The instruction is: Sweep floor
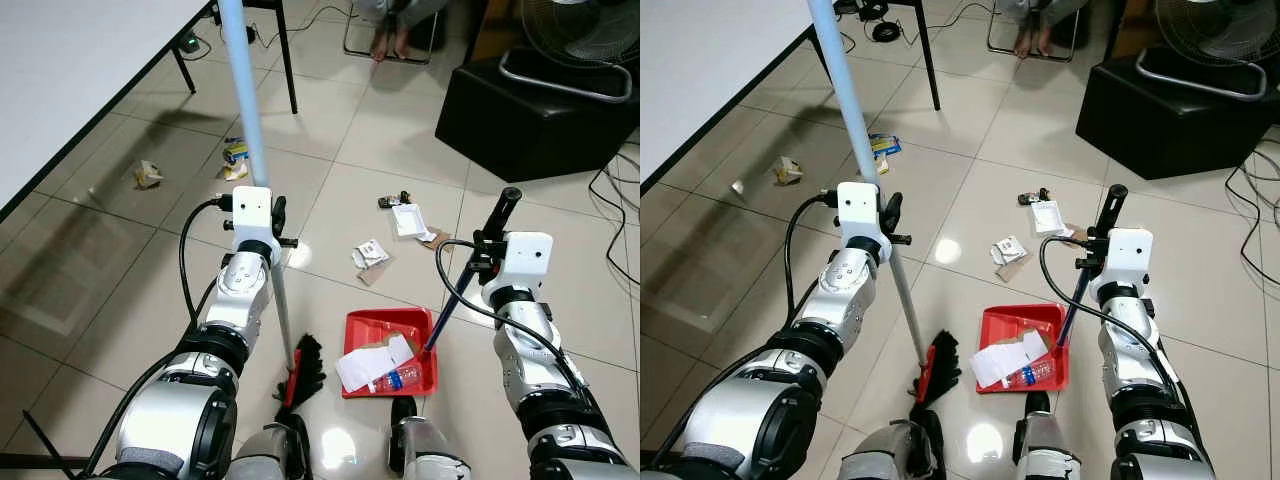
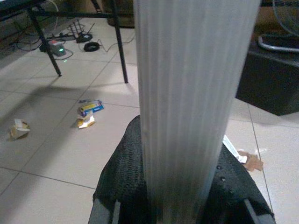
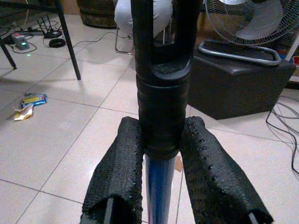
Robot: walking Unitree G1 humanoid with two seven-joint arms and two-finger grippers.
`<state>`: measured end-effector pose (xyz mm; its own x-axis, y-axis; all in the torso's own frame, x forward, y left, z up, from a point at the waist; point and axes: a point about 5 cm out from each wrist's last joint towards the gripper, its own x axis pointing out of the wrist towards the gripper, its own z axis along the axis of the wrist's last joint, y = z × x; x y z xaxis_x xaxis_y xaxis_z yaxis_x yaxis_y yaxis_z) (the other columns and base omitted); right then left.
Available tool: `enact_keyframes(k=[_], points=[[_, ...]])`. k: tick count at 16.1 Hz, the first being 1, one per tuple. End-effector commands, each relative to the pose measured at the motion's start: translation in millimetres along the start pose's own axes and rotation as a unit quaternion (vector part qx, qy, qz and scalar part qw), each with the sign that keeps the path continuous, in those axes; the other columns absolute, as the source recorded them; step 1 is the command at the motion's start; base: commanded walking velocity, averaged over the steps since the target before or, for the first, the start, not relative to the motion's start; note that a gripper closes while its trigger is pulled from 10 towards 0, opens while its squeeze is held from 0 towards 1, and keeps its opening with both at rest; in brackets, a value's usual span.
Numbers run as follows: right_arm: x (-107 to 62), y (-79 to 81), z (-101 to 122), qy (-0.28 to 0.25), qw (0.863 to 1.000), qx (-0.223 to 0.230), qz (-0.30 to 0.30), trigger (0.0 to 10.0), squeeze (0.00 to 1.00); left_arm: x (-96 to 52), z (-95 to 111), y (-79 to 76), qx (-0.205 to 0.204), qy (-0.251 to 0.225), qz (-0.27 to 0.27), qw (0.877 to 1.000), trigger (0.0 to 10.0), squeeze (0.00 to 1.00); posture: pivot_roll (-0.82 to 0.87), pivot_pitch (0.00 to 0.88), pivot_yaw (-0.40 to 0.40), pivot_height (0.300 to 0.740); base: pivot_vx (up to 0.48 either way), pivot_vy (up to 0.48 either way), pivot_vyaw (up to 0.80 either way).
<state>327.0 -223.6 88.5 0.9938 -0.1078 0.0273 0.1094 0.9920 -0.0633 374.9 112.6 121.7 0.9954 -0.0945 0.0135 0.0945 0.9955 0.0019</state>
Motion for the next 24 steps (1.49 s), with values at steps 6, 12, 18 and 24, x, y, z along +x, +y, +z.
enact_keyframes(k=[6, 12, 18, 24], points=[[-1.4, -2.0, 2.2, -0.016, 1.000, 0.004, -0.007, 10.0, 0.00, -1.1, -4.0, 0.8, 0.007, 0.010, -0.002, 1.000, 10.0, 0.00, -0.09, 0.240, 0.107, 0.740, 0.266, 0.000, 0.00], [-2.2, -0.8, 0.5, -0.014, 1.000, 0.006, -0.006, 10.0, 0.00, -0.7, -3.2, 2.3, 0.009, 0.010, 0.000, 1.000, 10.0, 0.00, -0.09, 0.237, 0.113, 0.740, 0.341, 0.000, 0.00], [-3.5, 0.3, -0.9, -0.014, 1.000, 0.007, -0.005, 10.0, 0.00, -2.4, -4.8, 1.5, 0.001, 0.006, -0.002, 1.000, 10.0, 0.00, -0.08, 0.225, 0.114, 0.740, 0.000, 0.000, 0.00], [-4.3, 2.2, -2.1, -0.014, 1.000, 0.008, -0.003, 10.0, 0.00, -2.8, -5.4, 2.7, 0.002, 0.007, 0.000, 1.000, 10.0, 0.00, -0.08, 0.220, 0.116, 0.740, 0.000, 0.000, 0.00]])
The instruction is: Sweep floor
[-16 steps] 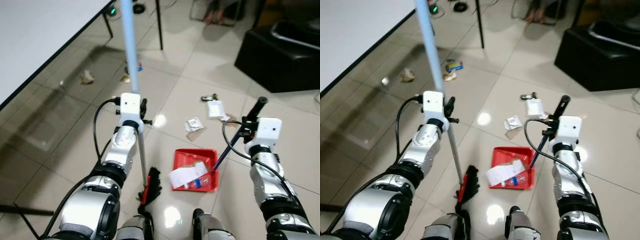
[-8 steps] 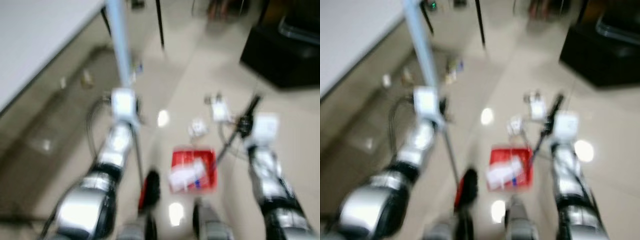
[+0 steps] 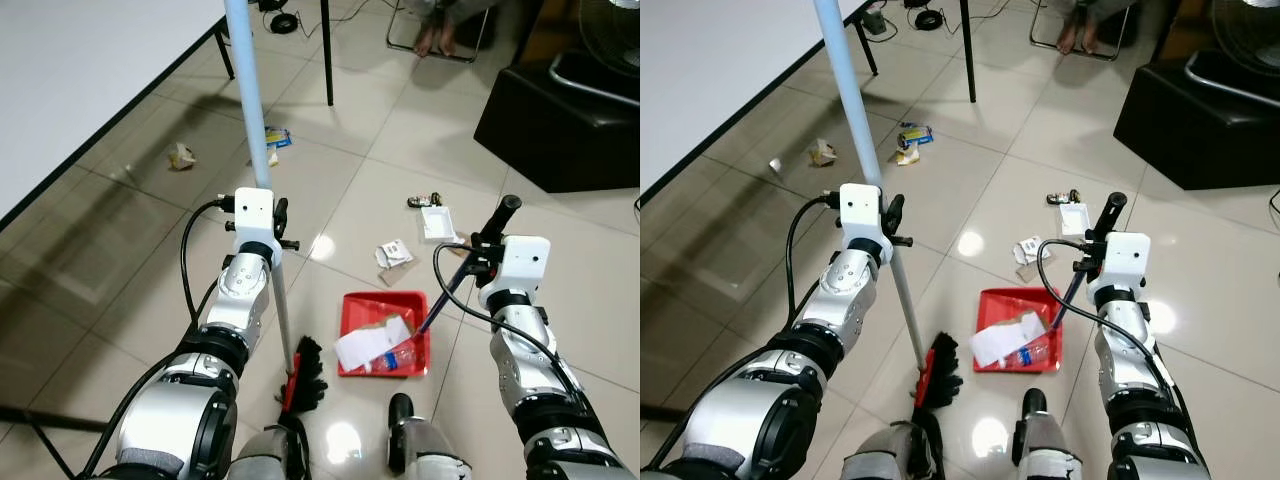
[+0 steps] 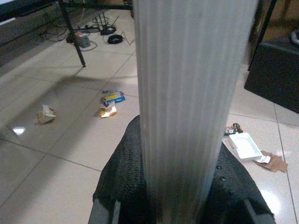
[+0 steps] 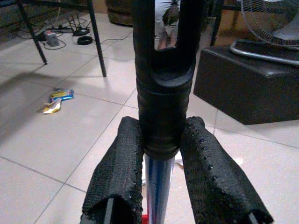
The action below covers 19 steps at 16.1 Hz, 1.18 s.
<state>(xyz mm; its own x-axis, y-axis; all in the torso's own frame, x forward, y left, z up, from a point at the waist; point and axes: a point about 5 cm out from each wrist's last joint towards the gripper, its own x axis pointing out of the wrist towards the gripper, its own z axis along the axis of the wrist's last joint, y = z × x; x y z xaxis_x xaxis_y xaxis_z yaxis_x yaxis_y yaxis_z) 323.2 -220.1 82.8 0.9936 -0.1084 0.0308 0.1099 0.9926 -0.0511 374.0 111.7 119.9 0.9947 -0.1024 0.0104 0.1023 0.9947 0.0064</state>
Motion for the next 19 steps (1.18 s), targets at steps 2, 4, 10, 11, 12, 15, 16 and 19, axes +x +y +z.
enact_keyframes(k=[2, 4, 10, 11, 12, 15, 16, 19], points=[[-0.6, -0.5, 2.9, -0.013, 1.000, 0.003, -0.003, 10.0, 0.00, -1.9, -3.8, 4.2, 0.001, 0.006, 0.003, 1.000, 10.0, 0.00, -0.08, 0.219, 0.118, 0.740, 0.000, 0.000, 0.00], [-0.8, -0.2, 2.3, -0.011, 1.000, 0.003, -0.003, 10.0, 0.00, -1.7, -3.6, 4.6, 0.003, 0.007, 0.003, 1.000, 10.0, 0.00, -0.08, 0.234, 0.121, 0.740, 0.000, 0.000, 0.00], [-2.5, -0.8, 0.5, -0.009, 1.000, 0.006, -0.008, 10.0, 0.00, -1.7, -3.2, 7.7, 0.004, 0.007, 0.007, 1.000, 10.0, 0.00, -0.07, 0.249, 0.125, 0.740, 0.000, 0.000, 0.00], [-2.9, -1.0, 0.0, -0.009, 1.000, 0.006, -0.008, 10.0, 0.00, -2.0, -3.8, 7.5, 0.004, 0.008, 0.007, 1.000, 10.0, 0.00, -0.07, 0.250, 0.124, 0.740, 0.000, 0.000, 0.00], [-2.9, -1.1, 0.2, -0.009, 1.000, 0.006, -0.009, 10.0, 0.00, -2.0, -3.8, 7.6, 0.005, 0.009, 0.007, 1.000, 10.0, 0.00, -0.07, 0.256, 0.126, 0.740, 0.000, 0.000, 0.00], [-2.8, -1.3, 0.4, -0.009, 1.000, 0.008, -0.011, 10.0, 0.00, -2.0, -3.6, 8.7, 0.005, 0.009, 0.009, 1.000, 10.0, 0.00, -0.07, 0.260, 0.126, 0.740, 0.000, 0.000, 0.00], [-2.6, -1.1, 0.3, -0.009, 1.000, 0.008, -0.011, 10.0, 0.00, -1.7, -3.2, 9.5, 0.005, 0.008, 0.009, 1.000, 10.0, 0.00, -0.07, 0.260, 0.126, 0.740, 0.000, 0.000, 0.00], [-1.7, -0.5, 0.7, -0.008, 1.000, 0.008, -0.009, 10.0, 0.00, -1.1, -2.2, 10.4, 0.006, 0.008, 0.011, 1.000, 10.0, 0.00, -0.06, 0.269, 0.123, 0.740, 0.000, 0.000, 0.00]])
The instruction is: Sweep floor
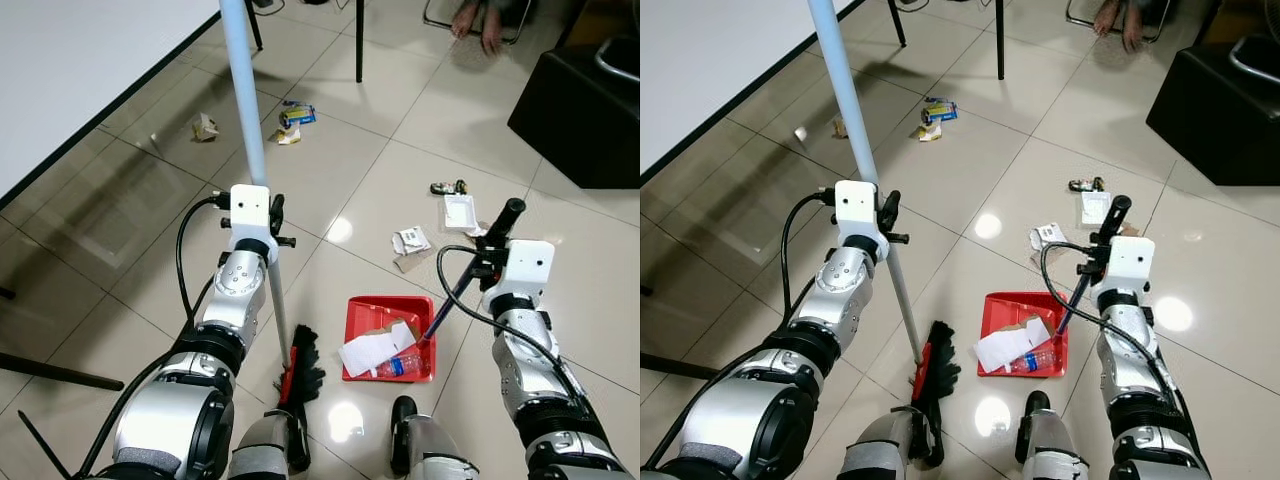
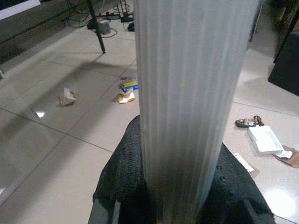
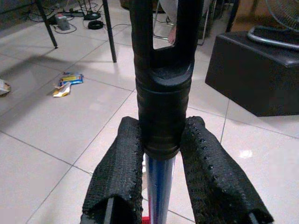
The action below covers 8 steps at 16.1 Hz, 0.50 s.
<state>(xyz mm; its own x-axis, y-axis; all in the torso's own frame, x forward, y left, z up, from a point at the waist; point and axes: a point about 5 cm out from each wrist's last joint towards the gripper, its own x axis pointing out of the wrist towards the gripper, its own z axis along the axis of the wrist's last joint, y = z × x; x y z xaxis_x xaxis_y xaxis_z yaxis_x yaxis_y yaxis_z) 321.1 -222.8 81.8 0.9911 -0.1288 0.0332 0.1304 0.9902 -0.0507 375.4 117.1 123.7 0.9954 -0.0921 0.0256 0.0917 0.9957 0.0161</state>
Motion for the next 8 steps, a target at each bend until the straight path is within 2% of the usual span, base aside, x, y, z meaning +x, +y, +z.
enact_keyframes(k=[1, 8], points=[[0.1, 2.5, 1.9, -0.007, 1.000, 0.008, 0.002, 10.0, 0.00, -2.0, -5.9, 5.1, 0.001, 0.016, 0.006, 1.000, 10.0, 0.00, -0.06, 0.273, 0.123, 0.740, 0.000, 0.000, 0.00], [-0.7, 3.4, 1.2, -0.006, 1.000, 0.008, 0.001, 10.0, 0.00, -1.1, -4.0, 6.3, 0.002, 0.014, 0.009, 1.000, 10.0, 0.00, -0.06, 0.287, 0.124, 0.740, 0.000, 0.000, 0.00]])
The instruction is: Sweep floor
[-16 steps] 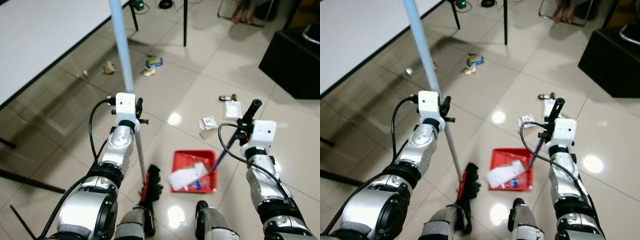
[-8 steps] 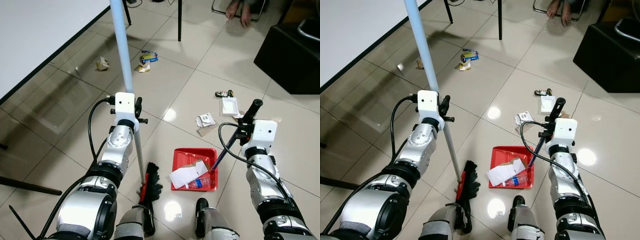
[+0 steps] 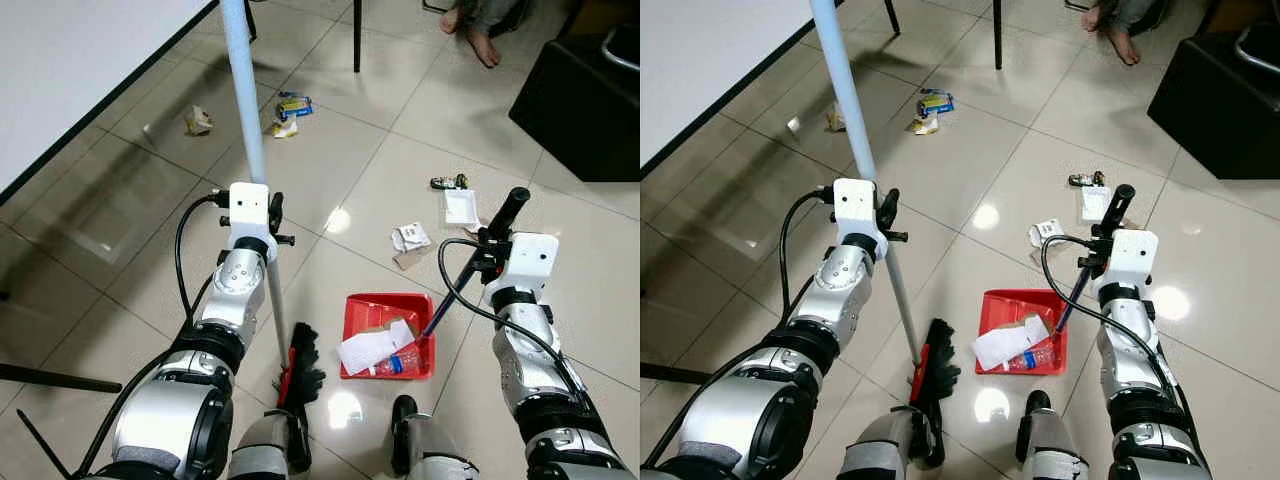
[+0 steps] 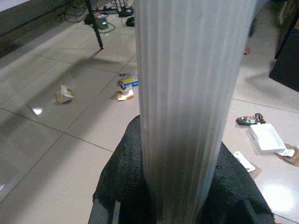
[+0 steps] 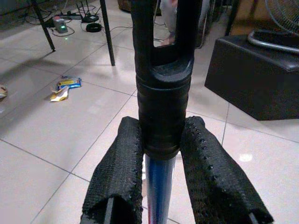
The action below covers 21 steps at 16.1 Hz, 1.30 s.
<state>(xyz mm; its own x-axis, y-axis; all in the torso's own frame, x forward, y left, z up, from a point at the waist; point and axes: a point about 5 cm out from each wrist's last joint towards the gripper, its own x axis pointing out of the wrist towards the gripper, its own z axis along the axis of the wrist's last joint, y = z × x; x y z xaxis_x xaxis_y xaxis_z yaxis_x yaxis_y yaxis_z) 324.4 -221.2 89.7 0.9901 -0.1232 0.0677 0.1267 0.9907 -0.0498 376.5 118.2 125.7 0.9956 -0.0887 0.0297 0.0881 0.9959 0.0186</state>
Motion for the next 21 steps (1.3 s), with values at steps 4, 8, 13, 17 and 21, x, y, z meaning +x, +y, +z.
enact_keyframes(k=[4, 8, 13, 17, 21], points=[[-5.3, 2.3, -7.2, 0.012, 1.000, 0.009, -0.001, 10.0, 0.00, -1.1, -3.9, 7.3, 0.002, 0.013, 0.011, 1.000, 10.0, 0.00, -0.06, 0.290, 0.127, 0.740, 0.000, 0.000, 0.00], [8.6, -11.4, 9.5, -0.007, 1.000, -0.011, -0.003, 10.0, 0.00, 17.6, 38.2, 18.2, 0.028, -0.044, 0.023, 0.998, 10.0, 0.00, -0.06, 0.287, 0.133, 0.740, 0.000, 0.000, 0.00], [15.3, -15.6, 19.2, -0.022, 1.000, -0.011, -0.012, 10.0, 0.00, 28.6, 81.9, 26.3, 0.037, -0.119, 0.044, 0.991, 10.0, 0.00, -0.06, 0.284, 0.136, 0.740, 0.000, 0.000, 0.00], [11.7, -15.5, 14.2, -0.017, 1.000, -0.010, -0.012, 10.0, 0.00, 27.4, 74.9, 22.9, 0.047, -0.110, 0.035, 0.992, 10.0, 0.00, -0.06, 0.282, 0.140, 0.740, 0.000, 0.000, 0.00], [14.3, -20.8, 18.1, -0.020, 1.000, -0.012, -0.018, 10.0, 0.00, 26.7, 70.7, 21.4, 0.047, -0.103, 0.032, 0.993, 10.0, 0.00, -0.06, 0.288, 0.139, 0.740, 0.000, 0.000, 0.00]])
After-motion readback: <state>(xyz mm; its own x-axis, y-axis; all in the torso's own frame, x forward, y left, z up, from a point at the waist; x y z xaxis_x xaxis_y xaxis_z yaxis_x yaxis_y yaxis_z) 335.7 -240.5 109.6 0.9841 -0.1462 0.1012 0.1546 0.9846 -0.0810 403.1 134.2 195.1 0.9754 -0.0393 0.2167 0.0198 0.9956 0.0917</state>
